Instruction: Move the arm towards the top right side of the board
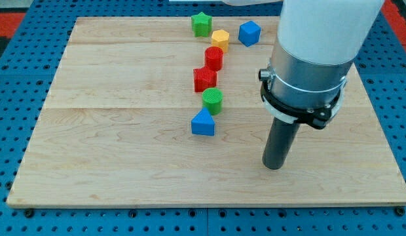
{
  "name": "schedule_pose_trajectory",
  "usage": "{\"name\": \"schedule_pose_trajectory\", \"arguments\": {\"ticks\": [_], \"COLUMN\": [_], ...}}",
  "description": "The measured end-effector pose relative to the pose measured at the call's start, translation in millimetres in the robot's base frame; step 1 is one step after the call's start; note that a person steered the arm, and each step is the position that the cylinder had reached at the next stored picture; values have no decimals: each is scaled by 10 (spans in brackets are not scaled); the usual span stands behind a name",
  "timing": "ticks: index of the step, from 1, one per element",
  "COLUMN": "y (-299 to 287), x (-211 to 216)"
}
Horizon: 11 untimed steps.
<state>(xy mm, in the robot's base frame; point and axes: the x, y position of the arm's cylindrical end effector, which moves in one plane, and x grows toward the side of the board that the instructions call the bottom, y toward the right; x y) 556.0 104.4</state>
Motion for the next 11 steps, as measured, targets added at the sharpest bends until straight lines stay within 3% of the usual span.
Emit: {"name": "schedule_pose_trajectory", "arguments": {"ticks": [11], "y": [128], "x": [0]}}
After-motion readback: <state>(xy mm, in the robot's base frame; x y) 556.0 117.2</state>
